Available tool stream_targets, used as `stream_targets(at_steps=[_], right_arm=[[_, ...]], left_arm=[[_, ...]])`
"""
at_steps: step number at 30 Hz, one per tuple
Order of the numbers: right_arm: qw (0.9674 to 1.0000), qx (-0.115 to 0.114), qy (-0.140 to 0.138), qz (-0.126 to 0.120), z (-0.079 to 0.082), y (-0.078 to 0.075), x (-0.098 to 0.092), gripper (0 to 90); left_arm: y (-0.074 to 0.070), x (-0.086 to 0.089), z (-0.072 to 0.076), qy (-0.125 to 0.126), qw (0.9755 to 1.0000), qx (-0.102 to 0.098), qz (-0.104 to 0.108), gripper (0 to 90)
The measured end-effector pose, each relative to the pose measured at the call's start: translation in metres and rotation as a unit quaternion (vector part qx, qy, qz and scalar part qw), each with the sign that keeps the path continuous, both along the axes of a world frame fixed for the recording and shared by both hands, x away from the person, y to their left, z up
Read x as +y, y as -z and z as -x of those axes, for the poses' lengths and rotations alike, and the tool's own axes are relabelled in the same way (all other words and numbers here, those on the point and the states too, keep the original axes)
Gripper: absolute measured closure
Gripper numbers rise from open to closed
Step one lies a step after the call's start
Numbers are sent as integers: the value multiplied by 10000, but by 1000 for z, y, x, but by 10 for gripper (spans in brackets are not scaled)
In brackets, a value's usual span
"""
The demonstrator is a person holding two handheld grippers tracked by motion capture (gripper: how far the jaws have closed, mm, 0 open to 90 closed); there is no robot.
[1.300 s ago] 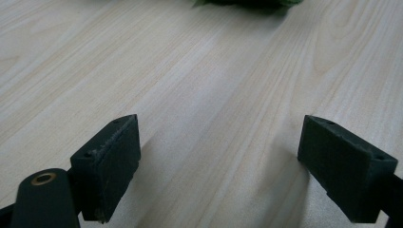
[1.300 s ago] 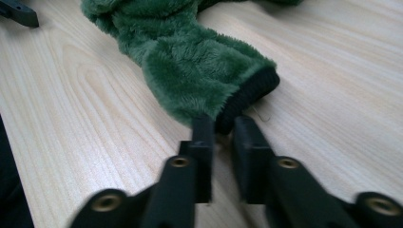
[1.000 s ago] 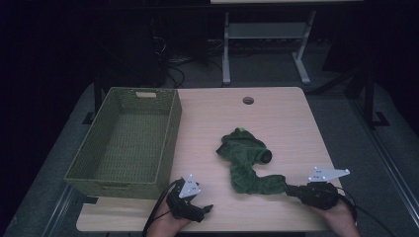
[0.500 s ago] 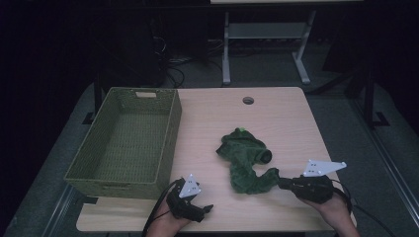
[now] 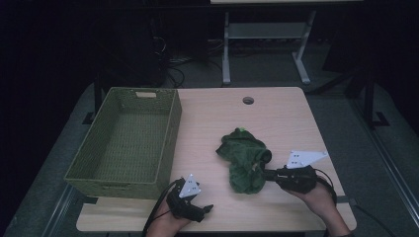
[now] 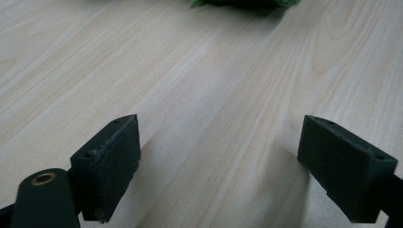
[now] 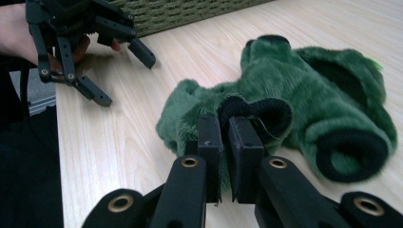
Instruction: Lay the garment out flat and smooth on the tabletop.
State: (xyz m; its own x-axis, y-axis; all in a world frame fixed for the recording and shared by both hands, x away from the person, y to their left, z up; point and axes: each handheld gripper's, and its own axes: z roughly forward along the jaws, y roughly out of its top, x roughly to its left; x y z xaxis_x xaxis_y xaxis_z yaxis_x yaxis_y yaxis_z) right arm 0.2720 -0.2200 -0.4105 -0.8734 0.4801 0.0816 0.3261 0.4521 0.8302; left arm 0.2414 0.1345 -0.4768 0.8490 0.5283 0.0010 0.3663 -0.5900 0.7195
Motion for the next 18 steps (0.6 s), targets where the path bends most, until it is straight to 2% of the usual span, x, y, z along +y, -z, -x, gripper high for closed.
stream_targets(at_steps=[8,12,18], right_arm=[[9998,-14,-221,-3,-12,-2,26,844],[9993,-8,-362,43,-19,0,42,834],[9990,78,-432,53,-29,6,61,819]], left_arm=[[0,0,0,-10,10000,16,14,137],[0,0,0,0,10000,-3,5,137],[0,0,0,4,10000,-5,0,137]])
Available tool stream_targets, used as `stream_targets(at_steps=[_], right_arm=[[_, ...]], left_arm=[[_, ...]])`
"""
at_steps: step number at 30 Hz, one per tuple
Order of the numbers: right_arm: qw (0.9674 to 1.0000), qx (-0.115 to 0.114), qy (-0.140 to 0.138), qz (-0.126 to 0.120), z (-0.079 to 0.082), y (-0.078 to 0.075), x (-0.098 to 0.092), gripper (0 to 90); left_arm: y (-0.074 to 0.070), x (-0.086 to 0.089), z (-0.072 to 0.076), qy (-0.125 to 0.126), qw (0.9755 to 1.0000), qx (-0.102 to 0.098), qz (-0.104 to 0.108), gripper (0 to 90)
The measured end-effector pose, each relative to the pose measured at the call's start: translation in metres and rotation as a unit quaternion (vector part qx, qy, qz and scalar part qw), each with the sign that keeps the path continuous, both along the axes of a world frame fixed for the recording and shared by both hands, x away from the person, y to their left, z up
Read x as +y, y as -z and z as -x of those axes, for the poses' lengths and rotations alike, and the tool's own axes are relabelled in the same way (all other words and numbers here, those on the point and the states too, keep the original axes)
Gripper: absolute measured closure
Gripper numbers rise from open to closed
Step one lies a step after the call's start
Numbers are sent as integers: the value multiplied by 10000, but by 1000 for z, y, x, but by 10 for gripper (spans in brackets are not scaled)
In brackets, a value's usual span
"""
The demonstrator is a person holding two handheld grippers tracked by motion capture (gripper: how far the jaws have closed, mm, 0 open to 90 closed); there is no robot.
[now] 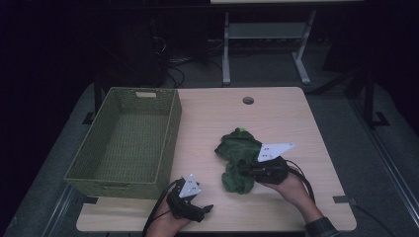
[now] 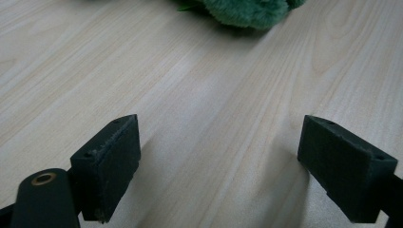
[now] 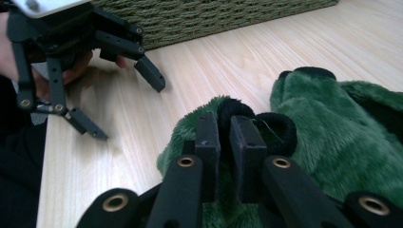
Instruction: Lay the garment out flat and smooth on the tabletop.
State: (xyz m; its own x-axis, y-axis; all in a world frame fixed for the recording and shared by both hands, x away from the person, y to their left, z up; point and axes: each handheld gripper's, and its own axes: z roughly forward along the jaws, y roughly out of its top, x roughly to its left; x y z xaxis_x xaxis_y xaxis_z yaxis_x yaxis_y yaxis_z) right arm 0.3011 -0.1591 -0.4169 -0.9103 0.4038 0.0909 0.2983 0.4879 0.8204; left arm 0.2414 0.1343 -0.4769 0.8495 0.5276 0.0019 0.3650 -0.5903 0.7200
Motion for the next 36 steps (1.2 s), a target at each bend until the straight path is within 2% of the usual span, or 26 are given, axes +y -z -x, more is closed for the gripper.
stream_targets(at_steps=[6,9,13,20,23,27,29,34,36], right_arm=[[9999,101,44,8,-11,6,13,773],[9997,202,105,-3,-15,9,18,819],[9989,407,175,143,-18,15,24,880],[9972,591,148,436,-22,33,35,895],[9966,682,153,429,-24,36,36,896],[9968,676,179,397,-23,36,34,892],[9970,673,199,319,-21,33,33,870],[9970,691,266,232,-19,23,27,723],[9970,679,303,193,-18,20,24,690]], left_arm=[[0,0,0,16,10000,-1,-18,137],[0,0,0,15,10000,-4,-11,137],[0,0,0,18,10000,18,-13,137],[0,0,0,17,10000,24,-5,137],[0,0,0,17,10000,14,-12,137],[0,-1,0,3,10000,14,-16,137],[0,-2,0,5,10000,21,-12,131],[0,-3,-2,12,10000,27,-36,130],[-2,-4,-3,-3,10000,80,-44,132]])
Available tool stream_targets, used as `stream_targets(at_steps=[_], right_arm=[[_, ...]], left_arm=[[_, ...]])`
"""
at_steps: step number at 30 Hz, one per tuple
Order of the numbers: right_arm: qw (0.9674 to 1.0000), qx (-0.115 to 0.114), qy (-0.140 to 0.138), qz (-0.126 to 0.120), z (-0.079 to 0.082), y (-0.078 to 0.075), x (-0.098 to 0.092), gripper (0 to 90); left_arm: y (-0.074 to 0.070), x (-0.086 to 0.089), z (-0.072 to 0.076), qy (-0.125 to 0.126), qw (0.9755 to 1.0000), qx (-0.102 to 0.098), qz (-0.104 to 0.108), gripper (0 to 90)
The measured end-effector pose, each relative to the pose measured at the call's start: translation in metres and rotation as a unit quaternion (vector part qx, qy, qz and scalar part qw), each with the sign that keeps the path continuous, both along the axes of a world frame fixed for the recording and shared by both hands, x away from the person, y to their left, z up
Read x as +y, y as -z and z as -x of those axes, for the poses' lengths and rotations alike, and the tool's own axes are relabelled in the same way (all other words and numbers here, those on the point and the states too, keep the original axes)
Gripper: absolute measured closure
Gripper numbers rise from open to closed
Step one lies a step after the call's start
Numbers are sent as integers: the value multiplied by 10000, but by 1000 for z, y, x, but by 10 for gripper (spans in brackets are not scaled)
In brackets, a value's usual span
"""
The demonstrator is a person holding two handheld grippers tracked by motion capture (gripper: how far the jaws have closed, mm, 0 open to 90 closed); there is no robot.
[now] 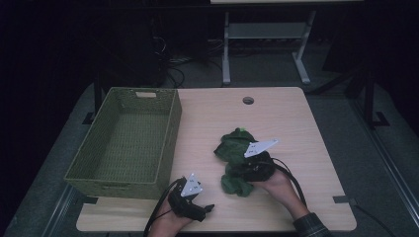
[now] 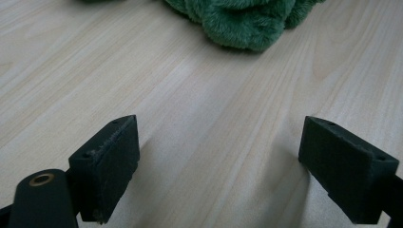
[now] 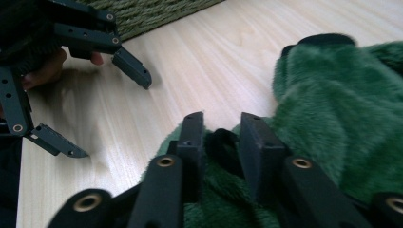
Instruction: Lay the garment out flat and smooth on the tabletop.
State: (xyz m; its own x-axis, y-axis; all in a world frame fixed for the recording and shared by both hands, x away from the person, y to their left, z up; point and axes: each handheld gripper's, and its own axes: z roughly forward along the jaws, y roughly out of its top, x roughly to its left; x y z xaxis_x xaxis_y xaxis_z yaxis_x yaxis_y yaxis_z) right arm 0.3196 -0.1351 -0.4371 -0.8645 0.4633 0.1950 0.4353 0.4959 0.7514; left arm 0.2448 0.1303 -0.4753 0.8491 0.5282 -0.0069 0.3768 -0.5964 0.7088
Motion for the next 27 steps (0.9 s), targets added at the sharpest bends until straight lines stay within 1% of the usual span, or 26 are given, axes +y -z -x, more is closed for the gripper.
stream_targets(at_steps=[2,5,7,9,12,14,18,19,20,22,23,25,27], right_arm=[[10000,-65,43,-12,0,-2,-3,667],[9999,-55,130,-66,0,-6,-8,617],[9998,-95,138,-73,-1,-8,-11,596],[9998,-123,157,-76,-1,-9,-13,574],[9996,-166,196,-77,0,-12,-17,554],[9995,-208,233,-95,0,-14,-20,548],[9989,-311,287,-221,-1,-18,-27,529],[9988,-332,292,-224,-1,-19,-29,527],[9986,-364,314,-203,-2,-20,-31,524],[9986,-366,347,-178,-2,-21,-33,517],[9984,-375,382,-180,-3,-23,-35,516],[9982,-381,425,-201,-4,-25,-39,512],[9979,-419,468,-184,-6,-27,-42,513]], left_arm=[[-1,-1,-2,-23,10000,77,16,137],[-2,-3,-5,-8,9999,145,10,141],[-3,-5,-7,8,9998,179,21,142],[-5,-7,-10,39,9999,151,-16,142],[-12,-10,-13,29,9999,95,85,145],[-18,-10,-15,46,9999,59,150,171],[-26,-13,-22,35,9997,11,241,201],[-28,-14,-25,33,9996,-11,275,208],[-30,-14,-27,43,9997,-16,249,212],[-34,-15,-32,25,9995,-27,299,230],[-36,-15,-35,36,9996,-48,287,231],[-38,-16,-38,-7,9994,-54,350,235],[-42,-17,-43,35,9994,-105,333,255]])
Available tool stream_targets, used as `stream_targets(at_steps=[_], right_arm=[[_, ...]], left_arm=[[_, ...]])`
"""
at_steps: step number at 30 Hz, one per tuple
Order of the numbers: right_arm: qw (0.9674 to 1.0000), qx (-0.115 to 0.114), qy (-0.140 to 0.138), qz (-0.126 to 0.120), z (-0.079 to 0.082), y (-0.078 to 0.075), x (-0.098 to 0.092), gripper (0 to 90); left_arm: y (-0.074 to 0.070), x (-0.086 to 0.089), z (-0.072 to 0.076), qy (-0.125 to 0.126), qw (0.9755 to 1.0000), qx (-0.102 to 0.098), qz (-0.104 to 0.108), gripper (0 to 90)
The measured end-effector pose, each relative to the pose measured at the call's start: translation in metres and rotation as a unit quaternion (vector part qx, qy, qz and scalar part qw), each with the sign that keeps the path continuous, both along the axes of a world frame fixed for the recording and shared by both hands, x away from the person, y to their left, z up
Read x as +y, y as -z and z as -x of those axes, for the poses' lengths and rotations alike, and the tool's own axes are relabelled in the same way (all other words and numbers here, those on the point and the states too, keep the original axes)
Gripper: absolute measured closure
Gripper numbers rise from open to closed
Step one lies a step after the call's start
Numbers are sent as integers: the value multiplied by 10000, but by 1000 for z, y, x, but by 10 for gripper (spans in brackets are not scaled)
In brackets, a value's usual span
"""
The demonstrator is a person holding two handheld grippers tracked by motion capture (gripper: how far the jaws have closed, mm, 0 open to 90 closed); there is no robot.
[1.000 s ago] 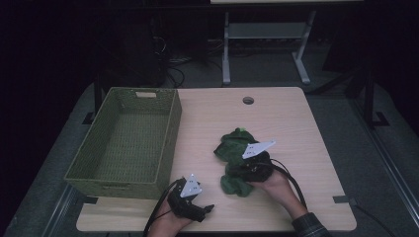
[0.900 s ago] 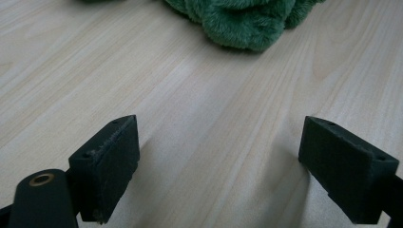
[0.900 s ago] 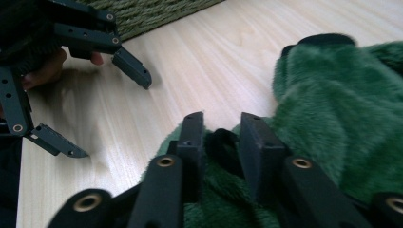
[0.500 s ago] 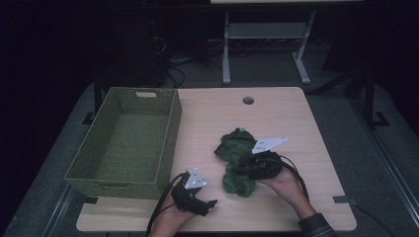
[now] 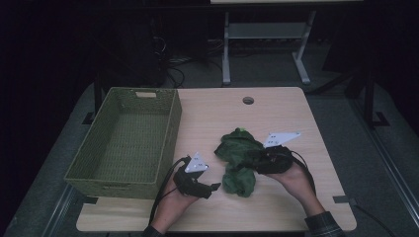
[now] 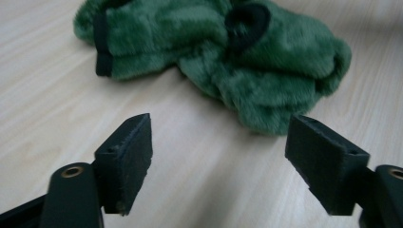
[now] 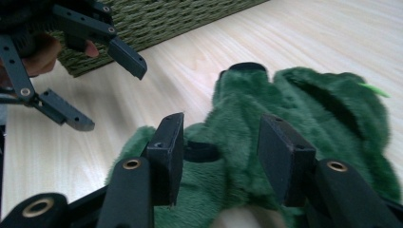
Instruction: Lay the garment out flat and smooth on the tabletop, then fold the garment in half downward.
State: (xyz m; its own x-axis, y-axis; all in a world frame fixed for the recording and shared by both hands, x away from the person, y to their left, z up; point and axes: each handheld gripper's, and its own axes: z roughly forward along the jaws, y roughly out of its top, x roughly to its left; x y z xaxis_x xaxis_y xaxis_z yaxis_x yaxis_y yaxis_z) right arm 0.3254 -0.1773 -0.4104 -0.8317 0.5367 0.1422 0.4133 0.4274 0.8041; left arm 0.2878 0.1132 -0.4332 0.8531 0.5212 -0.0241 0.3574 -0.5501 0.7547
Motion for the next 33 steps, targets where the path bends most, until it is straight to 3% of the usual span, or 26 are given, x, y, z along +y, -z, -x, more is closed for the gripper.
stream_targets(at_steps=[5,7,16,18,19,25,33], right_arm=[[9998,-56,179,-110,-7,-5,-11,513],[9997,-43,224,-23,-10,-6,-14,506],[9987,-77,504,-99,-24,-7,-30,501],[9985,-14,555,31,-30,-6,-30,499],[9983,-39,584,71,-33,-6,-31,500],[9966,61,813,103,-50,-4,-34,501],[9939,143,1073,207,-73,9,-33,515]], left_arm=[[-9,-6,-13,-34,10000,-45,81,295],[-13,-8,-18,-42,9999,-81,97,298],[-27,-18,-48,3,9996,-259,135,351],[-29,-21,-54,-44,9993,-304,190,366],[-30,-22,-59,-30,9992,-378,108,377],[-30,-27,-87,-153,9990,-346,244,425],[-21,-28,-122,-345,9988,-256,234,465]])
